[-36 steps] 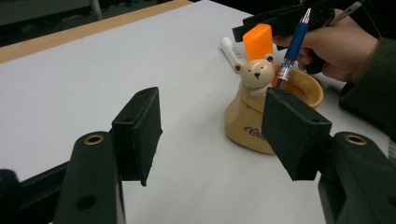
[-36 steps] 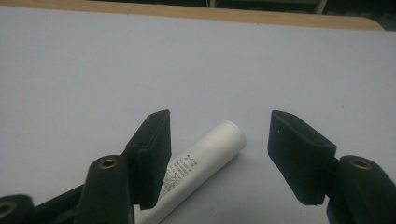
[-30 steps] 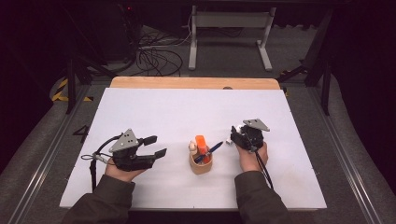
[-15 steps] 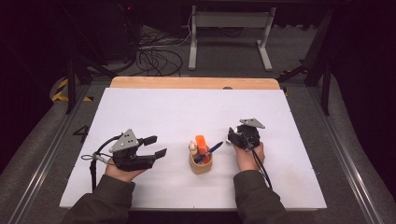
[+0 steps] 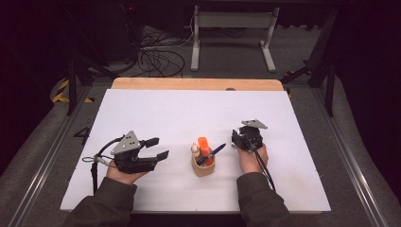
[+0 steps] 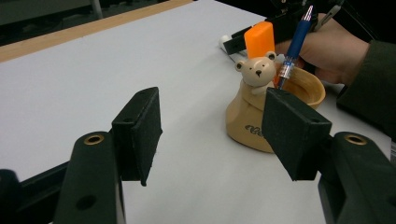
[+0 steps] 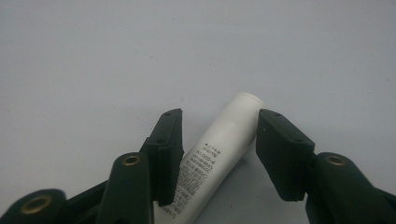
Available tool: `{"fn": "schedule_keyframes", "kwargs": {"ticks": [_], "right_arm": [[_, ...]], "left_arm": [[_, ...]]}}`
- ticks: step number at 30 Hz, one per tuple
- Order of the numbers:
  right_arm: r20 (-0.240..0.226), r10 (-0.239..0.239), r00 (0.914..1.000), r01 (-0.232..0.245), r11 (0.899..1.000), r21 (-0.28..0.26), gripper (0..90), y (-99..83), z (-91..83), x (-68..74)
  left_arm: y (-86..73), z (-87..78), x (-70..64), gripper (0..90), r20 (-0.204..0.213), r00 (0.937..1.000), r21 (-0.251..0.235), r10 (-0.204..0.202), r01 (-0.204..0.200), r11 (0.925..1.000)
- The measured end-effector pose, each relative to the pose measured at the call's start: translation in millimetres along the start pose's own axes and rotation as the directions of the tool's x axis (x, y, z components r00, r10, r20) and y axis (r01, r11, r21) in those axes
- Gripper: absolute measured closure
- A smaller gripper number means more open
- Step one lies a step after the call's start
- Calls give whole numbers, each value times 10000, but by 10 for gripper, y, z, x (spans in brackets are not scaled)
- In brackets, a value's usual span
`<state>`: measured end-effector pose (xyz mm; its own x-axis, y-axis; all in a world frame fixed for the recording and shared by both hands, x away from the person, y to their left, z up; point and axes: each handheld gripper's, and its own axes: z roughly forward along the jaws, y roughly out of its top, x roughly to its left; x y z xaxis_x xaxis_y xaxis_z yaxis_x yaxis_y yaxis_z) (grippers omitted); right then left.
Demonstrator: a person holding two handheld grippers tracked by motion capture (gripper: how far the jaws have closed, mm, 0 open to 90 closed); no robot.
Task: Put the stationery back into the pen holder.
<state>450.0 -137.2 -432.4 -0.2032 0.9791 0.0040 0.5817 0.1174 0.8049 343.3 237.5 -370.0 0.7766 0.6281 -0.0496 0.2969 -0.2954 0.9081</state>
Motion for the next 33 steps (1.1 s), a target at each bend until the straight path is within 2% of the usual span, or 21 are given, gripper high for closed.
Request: {"fn": "schedule_keyframes", "kwargs": {"ticks": [5,8,16,22,30,33], "right_arm": [[16,-155,9999,155,9998,96,580,9,-11,-14],[27,-324,9995,324,9994,116,566,12,3,-10],[-70,-412,9991,414,9987,289,534,31,54,-9],[75,-446,9990,443,9984,343,624,40,42,-14],[33,-554,9985,551,9972,509,614,35,75,-37],[77,-621,9980,615,9963,602,685,35,61,-35]], "left_arm": [[0,0,0,384,-4,10000,-1,3,-3,10000],[1,0,-1,384,-22,10000,-2,28,-28,10000],[0,3,-5,384,14,10000,8,-12,12,10000],[-1,4,-5,384,20,10000,32,-22,21,10000],[2,-1,-4,384,-5,10000,-16,-3,3,10000],[1,3,-8,384,25,10000,-3,-6,6,10000]]}}
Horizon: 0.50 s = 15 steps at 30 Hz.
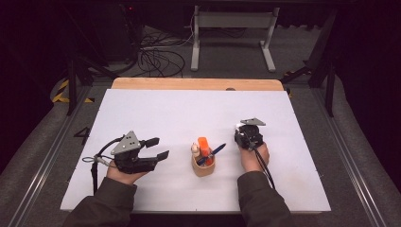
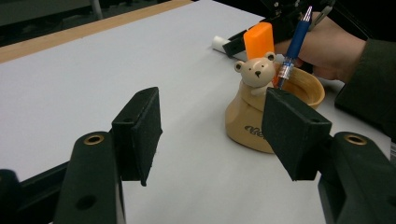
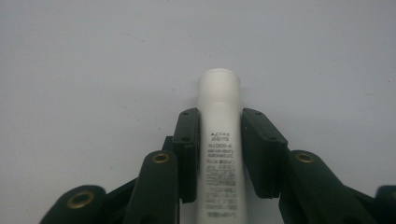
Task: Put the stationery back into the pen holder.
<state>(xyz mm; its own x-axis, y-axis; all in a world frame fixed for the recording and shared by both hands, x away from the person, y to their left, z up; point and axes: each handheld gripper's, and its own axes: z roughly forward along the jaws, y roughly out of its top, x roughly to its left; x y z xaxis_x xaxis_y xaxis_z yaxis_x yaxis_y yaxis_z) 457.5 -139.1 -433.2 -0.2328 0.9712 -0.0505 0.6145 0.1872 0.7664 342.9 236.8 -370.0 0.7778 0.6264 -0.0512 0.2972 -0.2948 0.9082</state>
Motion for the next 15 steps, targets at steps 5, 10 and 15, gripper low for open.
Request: {"fn": "schedule_keyframes", "kwargs": {"ticks": [5,10,15], "right_arm": [[-110,-120,9999,121,9998,160,687,-8,-20,6],[-326,-335,9989,346,9989,316,688,-27,-70,37],[-411,-441,9982,454,9985,318,675,-30,-72,39]], "left_arm": [[2,-2,-3,384,-19,10000,-4,1,-1,10000],[2,-2,-7,384,-11,10000,-10,-35,35,10000],[17,-10,-11,384,244,9995,-200,-184,189,9996]]}}
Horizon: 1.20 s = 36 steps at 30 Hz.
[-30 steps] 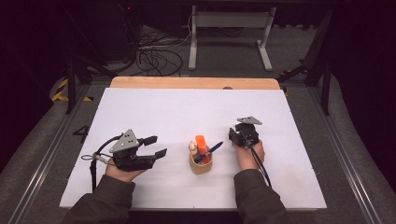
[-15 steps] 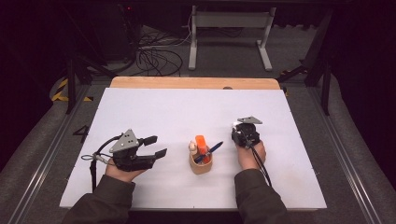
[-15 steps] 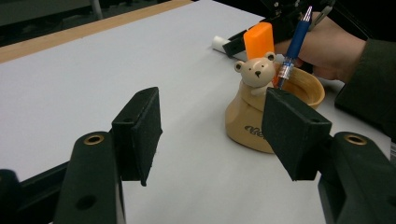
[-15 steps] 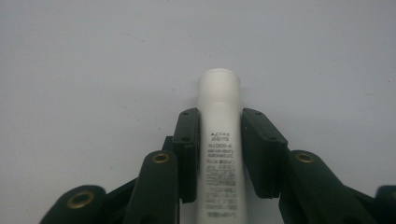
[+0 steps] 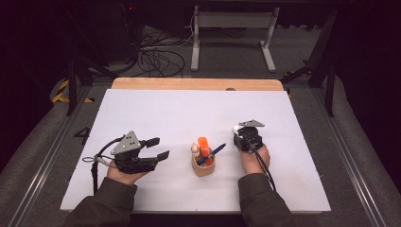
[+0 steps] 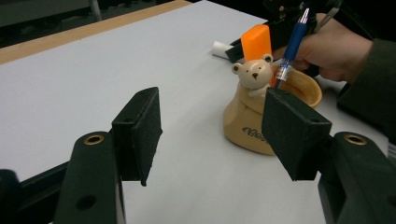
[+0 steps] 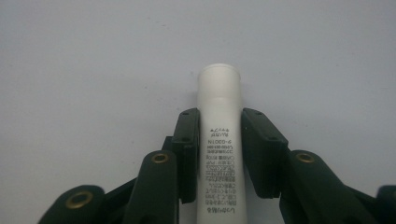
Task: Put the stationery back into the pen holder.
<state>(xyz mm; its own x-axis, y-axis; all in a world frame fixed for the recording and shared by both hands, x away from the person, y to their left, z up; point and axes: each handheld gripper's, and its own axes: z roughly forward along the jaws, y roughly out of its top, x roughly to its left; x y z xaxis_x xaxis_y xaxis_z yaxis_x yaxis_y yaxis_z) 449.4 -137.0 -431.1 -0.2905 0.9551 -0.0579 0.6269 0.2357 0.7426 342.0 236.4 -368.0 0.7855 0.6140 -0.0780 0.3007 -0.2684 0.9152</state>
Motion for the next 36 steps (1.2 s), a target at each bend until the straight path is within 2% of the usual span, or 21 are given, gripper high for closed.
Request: {"fn": "schedule_keyframes", "kwargs": {"ticks": [5,10,15,19,25,27,29,32,36], "right_arm": [[-55,42,10000,-42,10000,-61,615,14,48,-30],[-69,6,10000,-7,9999,-107,608,34,76,-48],[-174,143,9997,-145,9998,-132,620,55,108,-67],[-359,137,9993,-143,9998,-154,663,62,123,-73],[-483,240,9985,-246,9996,-126,674,64,121,-91],[-490,209,9986,-216,9997,-131,674,63,114,-91],[-767,175,9969,-193,9996,-228,674,62,88,-85],[-1141,40,9935,-128,9970,-760,674,74,1,-62],[-1748,145,9845,-385,9901,-1351,674,90,-115,-50]], "left_arm": [[43,-32,-23,385,124,9999,-246,93,-90,9997],[43,-27,-32,385,133,9999,-197,75,-72,9998],[40,-23,-27,385,107,9999,-171,113,-111,9998],[31,-12,-29,385,76,9999,-100,101,-100,9999],[28,-11,-33,385,102,9999,-94,41,-40,9999],[30,-12,-29,385,59,9999,-96,131,-130,9999],[30,-11,-28,385,62,9999,-94,134,-134,9999],[29,-9,-30,385,69,9999,-85,134,-134,9999],[28,-4,-40,385,104,9999,-85,65,-64,9999]]}}
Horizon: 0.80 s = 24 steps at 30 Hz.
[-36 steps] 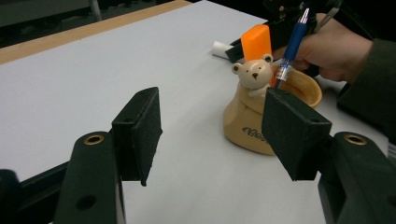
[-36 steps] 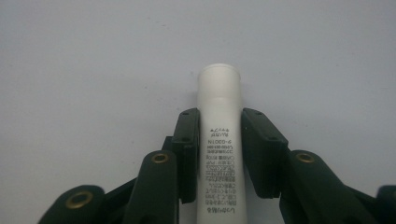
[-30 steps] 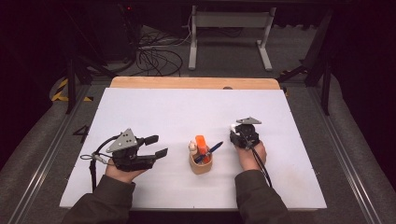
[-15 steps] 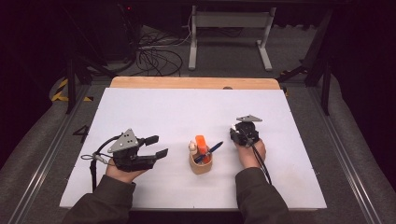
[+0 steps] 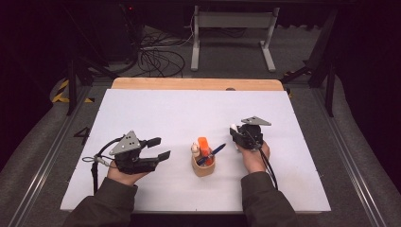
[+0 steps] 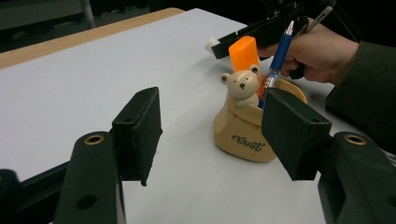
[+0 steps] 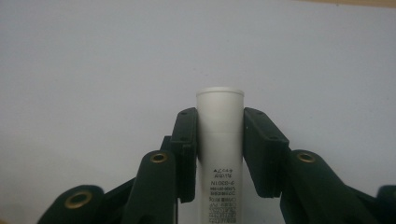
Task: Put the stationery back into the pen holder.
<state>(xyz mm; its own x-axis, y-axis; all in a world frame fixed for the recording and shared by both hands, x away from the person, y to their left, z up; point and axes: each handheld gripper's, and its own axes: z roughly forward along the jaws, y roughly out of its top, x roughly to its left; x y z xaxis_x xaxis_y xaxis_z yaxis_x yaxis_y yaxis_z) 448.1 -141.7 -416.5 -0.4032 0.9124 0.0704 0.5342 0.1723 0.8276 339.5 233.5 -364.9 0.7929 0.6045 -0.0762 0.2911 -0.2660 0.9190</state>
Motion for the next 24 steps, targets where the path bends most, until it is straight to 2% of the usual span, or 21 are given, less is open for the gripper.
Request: {"fn": "schedule_keyframes", "kwargs": {"ticks": [2,3,8,19,24], "right_arm": [[-430,30,9991,-43,9995,-317,675,5,-51,16],[-535,74,9985,-94,9992,-381,675,6,-66,25],[-1183,142,9929,-260,9947,-991,675,4,-186,63],[-1467,-243,9889,-71,9777,-2098,675,42,-433,132],[-1651,-428,9853,-22,9648,-2631,675,78,-551,180]], "left_arm": [[-2,6,-4,385,26,10000,2,-37,37,10000],[1,5,4,385,-50,9999,4,114,-114,9999],[-2,11,0,385,-39,9999,48,110,-110,9999],[-5,24,-13,385,-20,10000,58,90,-90,9999],[-6,22,-8,385,-40,9999,86,150,-149,9999]]}}
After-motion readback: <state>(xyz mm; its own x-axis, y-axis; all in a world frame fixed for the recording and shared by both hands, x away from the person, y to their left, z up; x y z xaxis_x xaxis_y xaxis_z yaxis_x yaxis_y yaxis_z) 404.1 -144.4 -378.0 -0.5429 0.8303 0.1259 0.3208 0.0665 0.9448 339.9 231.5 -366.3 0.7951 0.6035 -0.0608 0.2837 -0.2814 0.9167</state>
